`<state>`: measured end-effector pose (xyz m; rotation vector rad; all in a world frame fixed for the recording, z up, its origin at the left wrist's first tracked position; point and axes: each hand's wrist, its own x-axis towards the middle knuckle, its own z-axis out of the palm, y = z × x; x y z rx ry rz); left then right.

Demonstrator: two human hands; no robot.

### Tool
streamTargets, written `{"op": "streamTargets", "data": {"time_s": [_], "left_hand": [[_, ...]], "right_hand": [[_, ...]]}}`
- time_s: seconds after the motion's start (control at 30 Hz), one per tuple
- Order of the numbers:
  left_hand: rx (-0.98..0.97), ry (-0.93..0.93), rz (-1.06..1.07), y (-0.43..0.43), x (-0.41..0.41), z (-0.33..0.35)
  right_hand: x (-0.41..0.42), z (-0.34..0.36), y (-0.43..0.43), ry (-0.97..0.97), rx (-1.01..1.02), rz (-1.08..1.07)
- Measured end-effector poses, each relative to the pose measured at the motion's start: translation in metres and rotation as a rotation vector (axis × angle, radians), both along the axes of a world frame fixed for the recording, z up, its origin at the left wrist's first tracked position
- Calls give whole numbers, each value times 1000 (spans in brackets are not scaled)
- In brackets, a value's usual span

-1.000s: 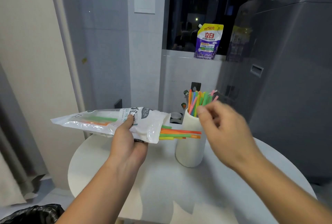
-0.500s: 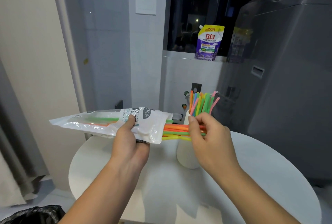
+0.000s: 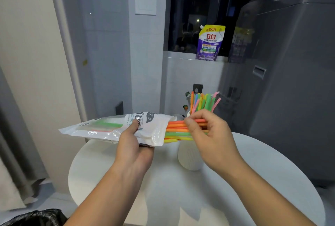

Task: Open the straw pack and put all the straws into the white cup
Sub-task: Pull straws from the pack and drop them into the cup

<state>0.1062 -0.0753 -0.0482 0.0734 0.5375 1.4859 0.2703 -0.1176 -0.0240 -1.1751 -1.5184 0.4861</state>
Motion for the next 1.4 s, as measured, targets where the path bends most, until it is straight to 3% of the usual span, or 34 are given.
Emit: {"op": "streamTargets", "data": {"time_s": [0.33, 0.5, 0.93, 1.4], "left_hand": [[-37, -18, 34, 3, -3, 2], [-18, -18, 39, 2, -2, 3], [-25, -12, 20, 2, -2, 5], [-68, -76, 44, 6, -15, 6]], "right_hand": [[14, 4, 4, 286, -120, -10], [11, 3, 3, 221, -147, -8], [13, 15, 3, 278, -78, 20], [78, 96, -7, 32, 18, 34]]}}
